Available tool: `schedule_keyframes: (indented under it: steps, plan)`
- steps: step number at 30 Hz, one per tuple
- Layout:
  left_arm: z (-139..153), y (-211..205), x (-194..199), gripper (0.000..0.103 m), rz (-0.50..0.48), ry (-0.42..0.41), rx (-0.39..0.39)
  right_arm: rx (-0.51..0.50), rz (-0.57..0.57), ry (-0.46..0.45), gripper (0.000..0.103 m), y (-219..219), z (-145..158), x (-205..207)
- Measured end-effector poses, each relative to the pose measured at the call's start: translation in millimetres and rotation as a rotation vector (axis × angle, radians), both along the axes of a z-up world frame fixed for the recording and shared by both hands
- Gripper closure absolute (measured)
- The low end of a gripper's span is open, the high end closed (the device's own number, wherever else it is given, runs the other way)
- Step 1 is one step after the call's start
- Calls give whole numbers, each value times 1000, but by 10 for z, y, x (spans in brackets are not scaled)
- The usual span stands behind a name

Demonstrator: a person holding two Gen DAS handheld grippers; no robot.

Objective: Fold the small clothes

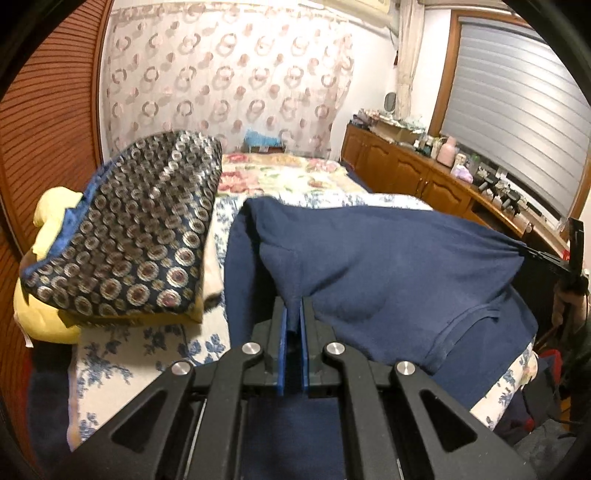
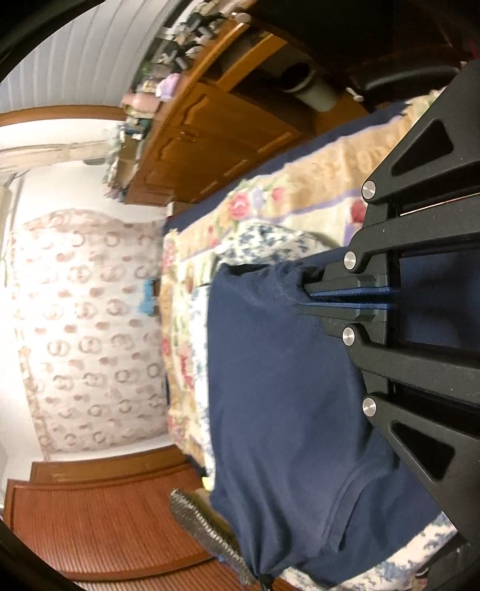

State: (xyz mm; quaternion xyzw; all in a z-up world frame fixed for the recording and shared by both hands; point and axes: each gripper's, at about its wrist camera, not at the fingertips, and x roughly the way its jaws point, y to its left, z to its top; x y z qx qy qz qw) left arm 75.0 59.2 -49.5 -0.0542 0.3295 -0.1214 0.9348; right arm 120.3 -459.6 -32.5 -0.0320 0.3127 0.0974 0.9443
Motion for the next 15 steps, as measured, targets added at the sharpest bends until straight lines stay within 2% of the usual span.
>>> schedule_keyframes:
  steps: [8, 12, 15]
  plan:
    - [182, 190, -206, 99, 12, -42, -43, 0, 25, -64, 103, -37, 362, -321]
    - [164, 173, -326, 99, 6, -30, -22, -14, 33, -71, 103, -82, 459, -486]
    - [36, 158, -367, 99, 7, 4, 12, -21, 38, -36, 103, -131, 391, -581]
